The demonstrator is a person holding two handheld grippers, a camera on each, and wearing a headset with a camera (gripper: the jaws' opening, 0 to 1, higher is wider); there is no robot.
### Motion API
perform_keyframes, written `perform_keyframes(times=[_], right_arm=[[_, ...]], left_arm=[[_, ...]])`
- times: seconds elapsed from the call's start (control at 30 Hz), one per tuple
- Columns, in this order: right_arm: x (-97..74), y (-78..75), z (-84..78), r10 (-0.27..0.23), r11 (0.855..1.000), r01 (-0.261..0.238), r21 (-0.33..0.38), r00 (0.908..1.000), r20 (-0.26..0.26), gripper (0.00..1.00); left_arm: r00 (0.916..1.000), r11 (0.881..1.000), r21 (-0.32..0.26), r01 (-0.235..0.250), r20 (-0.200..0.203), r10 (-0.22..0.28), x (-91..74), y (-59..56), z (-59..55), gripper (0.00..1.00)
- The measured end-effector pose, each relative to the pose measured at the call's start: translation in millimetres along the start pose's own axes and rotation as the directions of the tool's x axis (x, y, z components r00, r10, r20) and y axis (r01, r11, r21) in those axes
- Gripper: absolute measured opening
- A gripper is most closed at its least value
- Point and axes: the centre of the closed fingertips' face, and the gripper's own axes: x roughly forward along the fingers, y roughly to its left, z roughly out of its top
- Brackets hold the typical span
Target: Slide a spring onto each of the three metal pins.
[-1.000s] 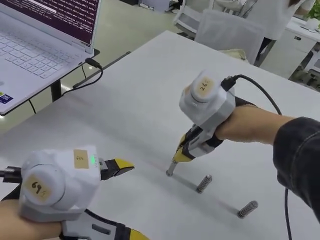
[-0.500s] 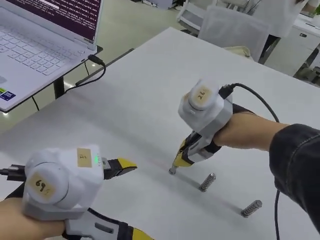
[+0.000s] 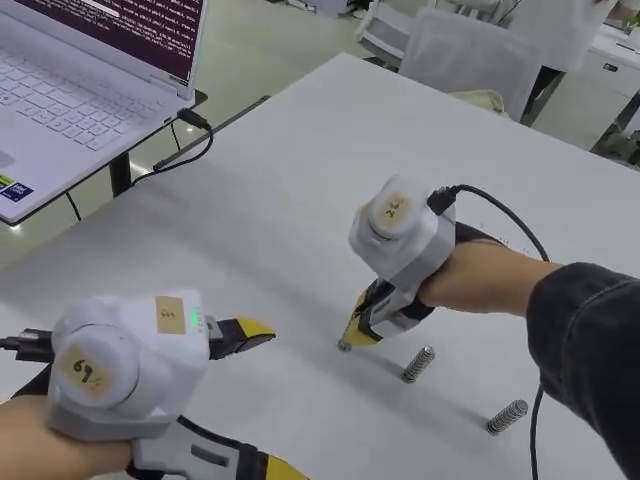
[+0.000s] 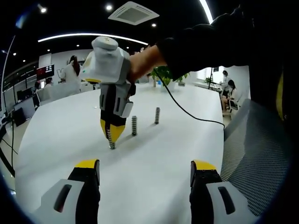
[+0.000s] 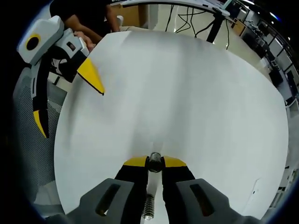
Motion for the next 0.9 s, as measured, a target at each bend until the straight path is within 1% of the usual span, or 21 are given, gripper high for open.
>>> perform_keyframes(times=[0.3,0.67,0.83,0.9], right_arm=[[4.3,3.7,-1.5,0.003,1.000,-0.003,-0.006,0.9999,-0.015,0.08],[4.4,5.8,0.0,0.008,1.000,-0.008,0.001,0.9999,-0.009,0.09],[5.1,5.4,-0.6,0.007,1.000,-0.007,-0.004,0.9999,-0.016,0.09],[5.4,5.1,0.0,0.006,1.000,-0.006,-0.004,0.9999,-0.012,0.11]], left_arm=[[1.0000,1.000,-0.006,-0.001,0.003,0.001,-1.1,0.6,0.3,0.76],[1.0000,1.000,-0.010,0.002,0.004,-0.002,-0.8,-0.7,0.3,0.76],[1.0000,1.000,-0.011,0.001,0.004,-0.001,-1.4,-0.3,-0.3,0.75],[1.0000,1.000,-0.012,0.000,0.005,0.000,-1.6,0.2,-0.2,0.76]])
